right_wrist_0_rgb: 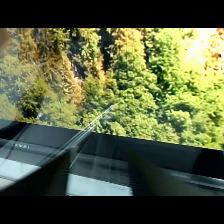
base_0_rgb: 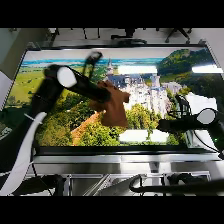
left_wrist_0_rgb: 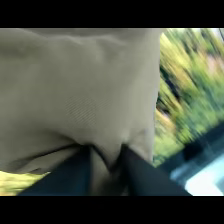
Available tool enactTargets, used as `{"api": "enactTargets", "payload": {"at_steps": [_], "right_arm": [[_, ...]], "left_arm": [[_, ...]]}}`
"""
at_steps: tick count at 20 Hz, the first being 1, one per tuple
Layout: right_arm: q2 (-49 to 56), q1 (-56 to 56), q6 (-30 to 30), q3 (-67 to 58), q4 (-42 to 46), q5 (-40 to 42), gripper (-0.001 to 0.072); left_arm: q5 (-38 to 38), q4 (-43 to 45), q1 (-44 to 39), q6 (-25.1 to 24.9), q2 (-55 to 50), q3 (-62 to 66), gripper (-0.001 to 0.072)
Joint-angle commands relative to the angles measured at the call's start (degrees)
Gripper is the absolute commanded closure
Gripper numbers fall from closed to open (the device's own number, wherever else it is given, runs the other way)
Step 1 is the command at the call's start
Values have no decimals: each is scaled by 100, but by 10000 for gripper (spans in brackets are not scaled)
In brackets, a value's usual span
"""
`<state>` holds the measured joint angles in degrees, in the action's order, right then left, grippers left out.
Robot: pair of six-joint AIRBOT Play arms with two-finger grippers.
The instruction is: Fold the shirts.
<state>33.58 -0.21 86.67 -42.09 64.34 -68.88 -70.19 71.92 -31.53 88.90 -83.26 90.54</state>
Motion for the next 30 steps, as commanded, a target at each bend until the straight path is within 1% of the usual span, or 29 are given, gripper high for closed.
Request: {"api": "enactTargets", "payload": {"at_steps": [1,4,7,9,10,12,14,16,17,18,20,22,23,25,27,28,29,30], "right_arm": [[0,-2,-59,-37,-4,-13,257],[0,-4,-59,-334,-4,-164,256],[2,-2,-125,-457,-7,-284,249],[2,0,-131,-413,-136,-391,249],[0,2,-153,-339,-280,-389,248],[2,7,-293,-35,-590,-197,248],[17,7,-393,382,-925,155,247],[201,7,-822,647,-1357,490,247],[365,7,-986,675,-1502,614,247],[568,9,-1137,675,-1663,750,247],[1047,46,-1488,673,-2004,1047,247],[1563,127,-1878,673,-2396,1327,248],[1805,188,-2020,673,-2505,1480,248],[2229,310,-2284,671,-2830,1626,249],[2516,407,-2684,671,-3366,1617,251],[2590,420,-2848,671,-3633,1639,268],[2610,417,-2900,671,-3773,1687,401],[2608,417,-3005,671,-3877,1729,515]], "left_arm": [[435,-155,-804,339,-280,-579,29],[-479,-94,-634,310,-411,74,29],[-1266,-92,66,195,-166,675,29],[-1425,-94,658,90,166,522,29],[-1373,-94,955,50,361,214,29],[-1073,-98,1473,-35,691,-669,29],[-479,-109,1814,-81,861,-1733,29],[492,-142,2028,-190,841,-2662,29],[1071,-284,2100,-201,761,-3005,29],[1486,-516,2173,-275,619,-3198,29],[2159,-1259,2249,-782,188,-3303,29],[2514,-1864,2249,-1322,-369,-3067,29],[2529,-2039,2225,-1458,-684,-2820,30],[2457,-2232,2175,-1502,-1233,-2282,30],[2251,-2260,2135,-1499,-1655,-1725,58],[2124,-2247,2094,-1502,-1851,-1447,58],[1989,-2240,2092,-1565,-2011,-1217,58],[1803,-2245,2072,-1578,-2190,-1003,58]]}}
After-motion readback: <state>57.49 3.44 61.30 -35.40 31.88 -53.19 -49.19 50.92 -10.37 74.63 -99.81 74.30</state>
